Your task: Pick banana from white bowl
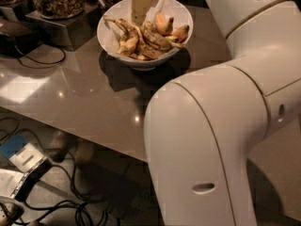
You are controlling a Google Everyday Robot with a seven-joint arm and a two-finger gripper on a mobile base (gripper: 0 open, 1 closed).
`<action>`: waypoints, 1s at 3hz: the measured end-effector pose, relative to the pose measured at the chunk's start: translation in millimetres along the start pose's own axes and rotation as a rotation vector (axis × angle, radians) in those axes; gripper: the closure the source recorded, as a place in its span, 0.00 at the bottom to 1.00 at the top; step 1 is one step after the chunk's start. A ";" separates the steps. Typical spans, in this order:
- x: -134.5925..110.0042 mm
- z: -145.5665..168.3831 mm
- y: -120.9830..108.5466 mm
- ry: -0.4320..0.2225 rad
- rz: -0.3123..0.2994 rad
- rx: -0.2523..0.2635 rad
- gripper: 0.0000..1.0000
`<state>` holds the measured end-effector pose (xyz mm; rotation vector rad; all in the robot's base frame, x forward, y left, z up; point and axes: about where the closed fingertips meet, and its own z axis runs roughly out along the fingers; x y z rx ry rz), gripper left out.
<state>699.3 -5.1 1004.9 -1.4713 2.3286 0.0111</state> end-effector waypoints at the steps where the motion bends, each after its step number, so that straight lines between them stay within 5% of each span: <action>1: 7.9 10.3 -7.0 0.036 0.042 0.007 0.42; 3: 17.4 32.2 -14.4 0.087 0.079 -0.001 0.40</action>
Offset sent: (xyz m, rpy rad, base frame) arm -0.0275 -0.0554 -0.0253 -0.1633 0.2731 -0.1220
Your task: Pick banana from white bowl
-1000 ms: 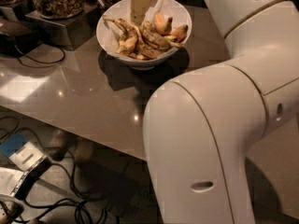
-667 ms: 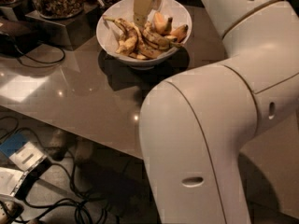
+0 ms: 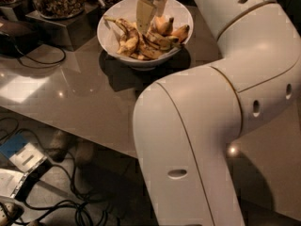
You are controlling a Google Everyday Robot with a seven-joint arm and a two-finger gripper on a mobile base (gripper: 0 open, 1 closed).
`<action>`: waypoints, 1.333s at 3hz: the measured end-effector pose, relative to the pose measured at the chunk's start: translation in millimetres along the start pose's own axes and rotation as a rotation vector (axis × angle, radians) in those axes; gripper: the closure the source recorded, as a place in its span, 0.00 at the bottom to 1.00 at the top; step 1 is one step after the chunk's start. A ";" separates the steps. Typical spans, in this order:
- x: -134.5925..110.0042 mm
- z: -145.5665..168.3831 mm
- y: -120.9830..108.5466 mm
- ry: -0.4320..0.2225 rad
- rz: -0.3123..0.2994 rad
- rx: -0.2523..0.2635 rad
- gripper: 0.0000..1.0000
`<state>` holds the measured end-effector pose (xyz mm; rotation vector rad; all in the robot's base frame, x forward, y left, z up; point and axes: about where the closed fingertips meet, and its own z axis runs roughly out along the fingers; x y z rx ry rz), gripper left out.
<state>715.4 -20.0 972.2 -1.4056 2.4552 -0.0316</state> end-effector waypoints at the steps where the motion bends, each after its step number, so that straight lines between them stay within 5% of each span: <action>1: -4.0 9.7 2.7 0.022 -0.014 -0.007 0.41; 4: -1.2 27.3 5.9 0.053 -0.012 -0.042 0.47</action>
Offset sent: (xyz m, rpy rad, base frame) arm -0.0462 -0.0114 -0.0153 -0.1573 0.2717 0.0372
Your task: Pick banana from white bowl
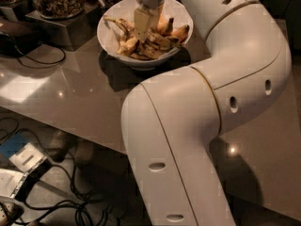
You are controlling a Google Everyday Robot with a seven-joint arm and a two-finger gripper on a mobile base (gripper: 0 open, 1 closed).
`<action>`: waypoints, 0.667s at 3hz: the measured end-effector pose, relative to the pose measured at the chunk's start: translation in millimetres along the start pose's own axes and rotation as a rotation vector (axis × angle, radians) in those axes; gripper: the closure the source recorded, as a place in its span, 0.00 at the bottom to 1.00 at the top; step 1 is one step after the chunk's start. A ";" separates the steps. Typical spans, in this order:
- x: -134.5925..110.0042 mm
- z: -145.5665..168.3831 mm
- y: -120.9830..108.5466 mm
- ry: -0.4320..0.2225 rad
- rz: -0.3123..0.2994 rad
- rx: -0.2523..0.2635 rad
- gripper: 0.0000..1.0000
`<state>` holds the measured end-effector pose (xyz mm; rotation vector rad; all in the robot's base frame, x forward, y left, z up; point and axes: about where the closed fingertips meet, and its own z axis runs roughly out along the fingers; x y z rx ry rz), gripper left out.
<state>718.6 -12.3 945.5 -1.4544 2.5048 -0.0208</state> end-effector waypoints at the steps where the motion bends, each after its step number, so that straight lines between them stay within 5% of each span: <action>1: 4.6 2.4 -2.7 -0.005 0.017 -0.012 0.48; 2: 9.1 2.6 -6.9 -0.007 0.031 -0.013 0.50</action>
Offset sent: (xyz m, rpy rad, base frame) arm -0.0325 -0.0460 0.0134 -0.0656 0.2258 -0.0391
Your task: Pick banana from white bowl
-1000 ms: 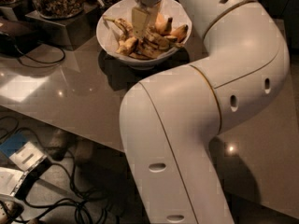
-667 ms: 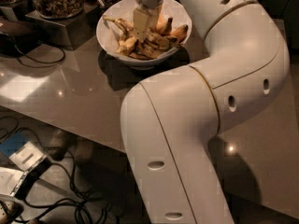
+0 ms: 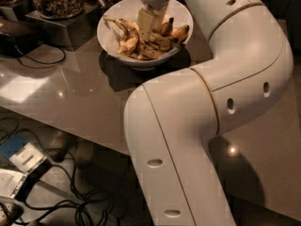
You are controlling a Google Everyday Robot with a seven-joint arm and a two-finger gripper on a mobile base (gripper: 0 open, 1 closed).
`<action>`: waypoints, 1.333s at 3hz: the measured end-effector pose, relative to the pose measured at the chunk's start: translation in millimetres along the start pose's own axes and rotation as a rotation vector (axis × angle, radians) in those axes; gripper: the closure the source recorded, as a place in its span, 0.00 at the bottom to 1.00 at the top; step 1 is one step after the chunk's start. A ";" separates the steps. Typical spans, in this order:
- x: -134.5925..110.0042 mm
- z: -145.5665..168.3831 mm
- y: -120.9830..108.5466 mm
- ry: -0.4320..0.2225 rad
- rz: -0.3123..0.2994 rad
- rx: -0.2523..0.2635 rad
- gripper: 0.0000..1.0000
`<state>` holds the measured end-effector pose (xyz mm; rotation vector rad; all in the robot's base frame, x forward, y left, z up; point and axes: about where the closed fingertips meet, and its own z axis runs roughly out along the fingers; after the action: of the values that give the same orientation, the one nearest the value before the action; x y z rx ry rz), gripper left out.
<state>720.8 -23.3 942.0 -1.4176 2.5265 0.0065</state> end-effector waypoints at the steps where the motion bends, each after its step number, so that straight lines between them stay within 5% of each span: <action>1: 2.0 2.4 -2.7 0.005 0.007 0.000 0.50; 4: -0.2 4.9 -3.9 0.016 0.005 -0.006 0.58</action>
Offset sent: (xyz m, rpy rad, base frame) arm -0.0300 -0.0271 0.0017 -0.1054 0.2474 0.0032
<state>725.2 -24.6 937.8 -1.4190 2.5456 0.0040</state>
